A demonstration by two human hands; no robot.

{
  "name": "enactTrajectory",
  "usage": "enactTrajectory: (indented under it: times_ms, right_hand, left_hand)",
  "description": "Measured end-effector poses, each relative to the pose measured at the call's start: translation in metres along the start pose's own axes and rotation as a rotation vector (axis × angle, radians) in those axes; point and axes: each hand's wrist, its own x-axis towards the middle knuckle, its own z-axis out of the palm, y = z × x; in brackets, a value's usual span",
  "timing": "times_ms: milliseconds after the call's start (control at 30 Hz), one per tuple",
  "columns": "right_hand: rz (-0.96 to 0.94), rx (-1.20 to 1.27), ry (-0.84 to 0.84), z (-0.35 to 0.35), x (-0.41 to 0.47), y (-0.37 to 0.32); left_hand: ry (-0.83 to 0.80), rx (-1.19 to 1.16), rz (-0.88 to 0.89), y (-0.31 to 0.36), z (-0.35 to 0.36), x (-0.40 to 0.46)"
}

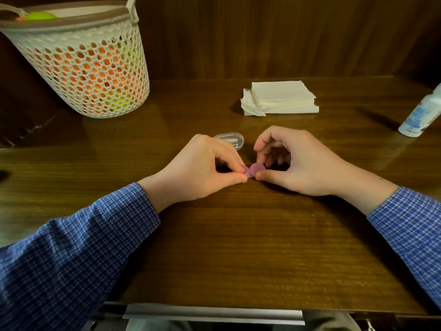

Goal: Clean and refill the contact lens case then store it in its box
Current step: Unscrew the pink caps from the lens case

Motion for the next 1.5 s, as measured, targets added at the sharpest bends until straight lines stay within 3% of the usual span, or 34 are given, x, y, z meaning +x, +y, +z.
enactTrajectory:
  times_ms: [567, 1067, 1300, 1500]
  right_hand:
    - [0.044, -0.032, 0.024, 0.005, 0.0, -0.009]
    - [0.0, 0.006, -0.108, -0.005, -0.001, -0.006]
    - [0.03, -0.076, 0.032, 0.004, -0.001, -0.006]
    - [0.009, 0.027, -0.035, 0.0, -0.002, -0.004]
  left_hand:
    - [-0.014, 0.003, 0.006, 0.0, -0.001, 0.001]
    - [-0.023, -0.011, 0.01, 0.001, -0.002, -0.001]
    - [-0.025, -0.01, 0.007, 0.0, -0.001, 0.0]
    - [-0.021, -0.013, 0.0, 0.0, -0.001, 0.0]
